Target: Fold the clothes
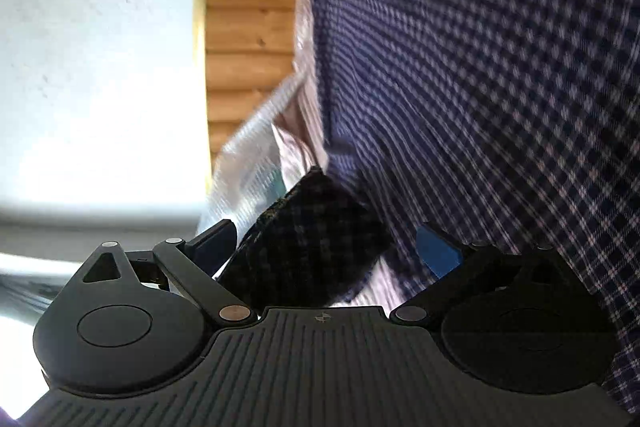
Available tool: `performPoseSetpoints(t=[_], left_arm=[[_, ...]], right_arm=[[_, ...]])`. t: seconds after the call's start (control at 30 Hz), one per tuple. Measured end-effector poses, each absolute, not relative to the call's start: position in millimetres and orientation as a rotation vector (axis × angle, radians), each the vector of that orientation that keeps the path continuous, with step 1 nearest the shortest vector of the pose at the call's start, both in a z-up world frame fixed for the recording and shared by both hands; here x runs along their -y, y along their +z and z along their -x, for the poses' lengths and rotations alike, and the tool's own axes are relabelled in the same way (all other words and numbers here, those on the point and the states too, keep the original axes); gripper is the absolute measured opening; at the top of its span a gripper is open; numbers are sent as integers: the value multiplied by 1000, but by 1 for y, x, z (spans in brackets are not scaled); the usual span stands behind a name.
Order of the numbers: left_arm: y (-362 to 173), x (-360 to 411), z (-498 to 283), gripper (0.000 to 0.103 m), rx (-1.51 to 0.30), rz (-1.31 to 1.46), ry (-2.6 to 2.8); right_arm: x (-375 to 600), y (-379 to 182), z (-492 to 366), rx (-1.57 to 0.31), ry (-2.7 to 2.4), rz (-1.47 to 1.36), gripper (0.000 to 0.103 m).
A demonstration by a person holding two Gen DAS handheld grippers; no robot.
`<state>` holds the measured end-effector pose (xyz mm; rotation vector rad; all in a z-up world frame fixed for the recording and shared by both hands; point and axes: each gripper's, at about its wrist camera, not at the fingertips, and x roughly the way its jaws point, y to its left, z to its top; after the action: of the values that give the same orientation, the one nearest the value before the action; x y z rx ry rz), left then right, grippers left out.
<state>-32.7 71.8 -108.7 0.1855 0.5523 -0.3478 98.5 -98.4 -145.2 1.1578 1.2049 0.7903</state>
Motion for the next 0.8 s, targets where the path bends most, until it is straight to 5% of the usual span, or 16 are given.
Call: performPoseSetpoints(t=[0.2, 0.27, 0.33, 0.4, 0.5, 0.8], left_arm=[[-131, -42, 53, 8, -534, -416, -379], [-135, -36, 58, 8, -527, -449, -379], [-138, -35, 62, 12, -546, -439, -376], [-138, -36, 67, 22, -567, -408, -350], [-134, -50, 79, 34, -614, -273, -262], [-165, -38, 129, 35, -982, 56, -49]], right_arm=[[94, -152, -97, -1306, 775, -1102, 101], [93, -152, -95, -1353, 779, -1002, 82], [90, -152, -91, -1385, 781, -884, 31], [87, -144, -86, -1379, 780, -758, 20], [81, -110, -85, -1296, 815, -574, 13], [147, 57, -189, -712, 680, -246, 10]])
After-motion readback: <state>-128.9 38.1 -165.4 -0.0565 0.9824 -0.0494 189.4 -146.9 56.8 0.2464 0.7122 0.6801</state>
